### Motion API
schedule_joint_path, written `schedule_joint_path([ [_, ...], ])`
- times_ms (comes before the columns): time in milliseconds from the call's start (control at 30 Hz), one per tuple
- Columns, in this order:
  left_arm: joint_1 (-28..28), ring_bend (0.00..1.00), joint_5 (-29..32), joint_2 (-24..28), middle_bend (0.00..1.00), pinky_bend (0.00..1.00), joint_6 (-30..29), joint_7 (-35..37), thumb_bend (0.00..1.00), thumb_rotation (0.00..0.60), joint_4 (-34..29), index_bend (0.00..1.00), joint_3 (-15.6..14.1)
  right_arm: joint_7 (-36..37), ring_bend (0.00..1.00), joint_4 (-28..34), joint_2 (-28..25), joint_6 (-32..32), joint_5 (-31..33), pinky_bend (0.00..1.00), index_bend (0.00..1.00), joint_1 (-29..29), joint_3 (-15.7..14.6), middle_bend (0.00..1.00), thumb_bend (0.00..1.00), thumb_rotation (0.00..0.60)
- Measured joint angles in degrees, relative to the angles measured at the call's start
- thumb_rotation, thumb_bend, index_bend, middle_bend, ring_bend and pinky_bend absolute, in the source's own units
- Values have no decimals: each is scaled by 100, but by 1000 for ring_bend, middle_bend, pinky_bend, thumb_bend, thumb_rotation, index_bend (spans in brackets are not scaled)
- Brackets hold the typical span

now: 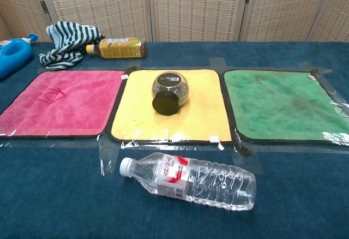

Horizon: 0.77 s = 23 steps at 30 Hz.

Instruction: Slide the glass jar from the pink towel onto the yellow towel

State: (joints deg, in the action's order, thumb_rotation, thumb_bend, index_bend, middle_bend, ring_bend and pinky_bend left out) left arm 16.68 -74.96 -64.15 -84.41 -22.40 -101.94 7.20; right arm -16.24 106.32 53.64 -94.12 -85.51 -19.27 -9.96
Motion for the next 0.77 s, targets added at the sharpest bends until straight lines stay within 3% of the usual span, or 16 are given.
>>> schedule_joint_path([
  [367, -739, 10, -294, -106, 20, 0, -648, 78, 380, 600, -114, 93, -467, 1558, 36, -1121, 272, -373, -282, 14, 0, 1157, -166, 17, 358, 600],
  [567, -952, 20, -640, -94, 37, 0, -864, 31, 380, 600, -192, 105, -621, 1798, 41, -1338, 376, -324, -235, 15, 0, 1428, -13, 19, 358, 600],
  [767, -924, 21, -779, 1, 37, 0, -698, -167, 380, 600, -390, 105, -641, 1980, 44, -1467, 386, -336, -313, 17, 0, 1580, 142, 21, 358, 600],
])
